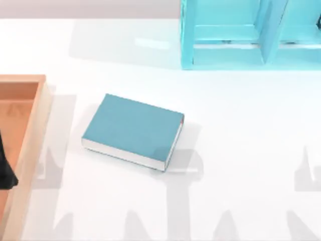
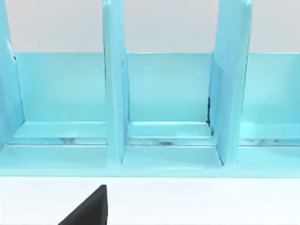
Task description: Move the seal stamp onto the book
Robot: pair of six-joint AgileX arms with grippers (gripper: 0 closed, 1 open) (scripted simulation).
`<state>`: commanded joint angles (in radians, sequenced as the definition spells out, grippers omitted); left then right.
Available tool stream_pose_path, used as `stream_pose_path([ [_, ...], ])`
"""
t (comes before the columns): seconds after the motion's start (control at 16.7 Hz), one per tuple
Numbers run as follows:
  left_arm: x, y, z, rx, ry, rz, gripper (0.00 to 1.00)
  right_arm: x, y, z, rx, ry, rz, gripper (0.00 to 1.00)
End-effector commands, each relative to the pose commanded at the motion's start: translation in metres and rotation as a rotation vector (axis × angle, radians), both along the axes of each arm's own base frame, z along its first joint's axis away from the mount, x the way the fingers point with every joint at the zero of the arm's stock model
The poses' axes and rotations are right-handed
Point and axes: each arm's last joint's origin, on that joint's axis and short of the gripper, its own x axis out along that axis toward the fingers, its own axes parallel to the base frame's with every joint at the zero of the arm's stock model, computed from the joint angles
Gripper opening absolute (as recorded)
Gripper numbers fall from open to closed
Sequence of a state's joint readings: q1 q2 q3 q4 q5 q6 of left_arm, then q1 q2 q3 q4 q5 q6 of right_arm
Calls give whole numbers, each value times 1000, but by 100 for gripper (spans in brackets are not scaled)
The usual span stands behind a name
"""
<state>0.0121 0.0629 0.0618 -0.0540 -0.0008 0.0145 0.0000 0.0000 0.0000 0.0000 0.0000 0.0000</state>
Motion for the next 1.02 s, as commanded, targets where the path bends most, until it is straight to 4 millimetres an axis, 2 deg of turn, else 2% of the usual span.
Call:
stream_pose_path([
  [0.18, 5, 4, 27, 29, 133, 29, 100, 0, 0, 0, 0, 0, 0, 100],
  [0.3, 15, 8, 51, 49, 265, 49, 100, 0, 0, 0, 0, 0, 0, 100],
  [0.42, 34, 13, 73, 65, 428, 65, 100, 0, 0, 0, 0, 0, 0, 100],
  [0.6, 77, 26, 98, 74, 702, 75, 100, 0, 0, 0, 0, 0, 0, 100],
  [0.78, 127, 44, 105, 66, 967, 66, 100, 0, 0, 0, 0, 0, 0, 100],
  [1.02, 183, 68, 95, 37, 1255, 34, 100, 0, 0, 0, 0, 0, 0, 100],
])
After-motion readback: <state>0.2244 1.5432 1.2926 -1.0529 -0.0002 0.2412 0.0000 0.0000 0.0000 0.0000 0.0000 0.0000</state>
